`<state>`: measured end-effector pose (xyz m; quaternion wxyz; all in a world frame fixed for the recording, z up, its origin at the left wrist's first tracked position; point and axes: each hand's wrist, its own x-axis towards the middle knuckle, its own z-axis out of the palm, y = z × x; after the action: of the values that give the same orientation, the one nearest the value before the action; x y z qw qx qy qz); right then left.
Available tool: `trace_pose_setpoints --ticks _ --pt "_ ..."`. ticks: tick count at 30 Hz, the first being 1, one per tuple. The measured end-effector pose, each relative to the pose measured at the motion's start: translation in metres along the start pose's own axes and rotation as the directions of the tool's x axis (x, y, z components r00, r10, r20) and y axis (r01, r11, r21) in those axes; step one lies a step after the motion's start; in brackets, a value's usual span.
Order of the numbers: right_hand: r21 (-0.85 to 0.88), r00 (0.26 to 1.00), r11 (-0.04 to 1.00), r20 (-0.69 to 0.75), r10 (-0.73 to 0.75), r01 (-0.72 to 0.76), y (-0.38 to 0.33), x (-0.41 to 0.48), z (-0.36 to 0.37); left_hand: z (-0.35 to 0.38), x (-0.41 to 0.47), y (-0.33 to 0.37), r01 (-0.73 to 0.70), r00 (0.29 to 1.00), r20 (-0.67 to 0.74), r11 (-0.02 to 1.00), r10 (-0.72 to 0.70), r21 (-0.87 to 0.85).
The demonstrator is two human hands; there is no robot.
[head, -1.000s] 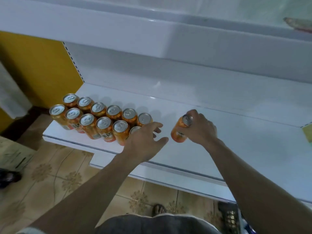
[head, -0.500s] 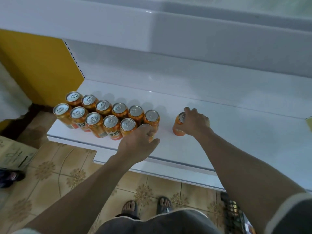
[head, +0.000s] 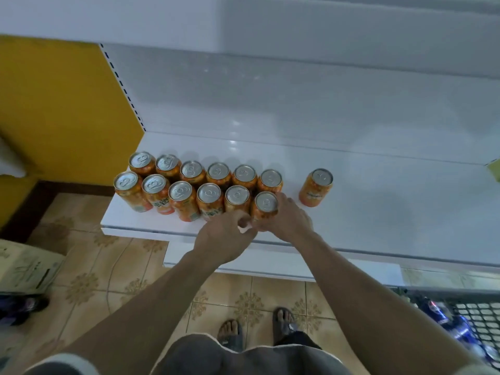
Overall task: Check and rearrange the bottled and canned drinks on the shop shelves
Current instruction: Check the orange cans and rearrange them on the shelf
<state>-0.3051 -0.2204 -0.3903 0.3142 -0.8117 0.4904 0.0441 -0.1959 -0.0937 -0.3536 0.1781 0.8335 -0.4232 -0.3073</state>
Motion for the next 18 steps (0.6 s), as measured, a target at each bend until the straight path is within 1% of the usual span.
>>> trace_pose_setpoints --ticks 4,6,8,10,12,14,16,18 --pt "0.063 0.993 0.998 -0.112 0.029 -0.022 -0.003 -0.004 0.012 -0.002 -0.004 -0.019 -0.013 0.999 0.039 1.000 0.012 0.014" --pt "0.093 0.988 0.995 -0.149 0.038 -0.024 -0.002 -0.017 0.010 -0.004 -0.007 -0.025 -0.033 0.998 0.057 0.999 0.034 -0.010" --pt "0.147 0.981 0.989 -0.190 0.030 -0.001 -0.003 -0.033 0.003 -0.006 -0.009 -0.030 -0.064 0.995 0.071 0.996 0.068 -0.061" --pt "0.212 0.967 0.976 -0.254 0.007 0.048 -0.008 -0.051 -0.010 -0.006 -0.011 -0.032 -0.110 0.991 0.054 0.984 0.119 -0.143" --pt "0.230 0.948 0.966 -0.315 -0.041 0.118 -0.015 -0.070 -0.026 -0.005 -0.013 -0.030 -0.169 0.985 0.004 0.959 0.175 -0.225" --pt "0.210 0.921 0.958 -0.375 -0.104 0.194 -0.024 -0.089 -0.044 -0.005 -0.016 -0.022 -0.269 0.963 -0.076 0.921 0.258 -0.283" --pt "0.187 0.879 0.940 -0.443 -0.177 0.284 -0.034 -0.108 -0.062 -0.007 -0.020 -0.010 -0.405 0.914 -0.173 0.851 0.368 -0.334" --pt "0.160 0.822 0.909 -0.507 -0.258 0.384 -0.043 -0.127 -0.079 -0.013 -0.026 0.006 -0.500 0.865 -0.268 0.770 0.425 -0.396"
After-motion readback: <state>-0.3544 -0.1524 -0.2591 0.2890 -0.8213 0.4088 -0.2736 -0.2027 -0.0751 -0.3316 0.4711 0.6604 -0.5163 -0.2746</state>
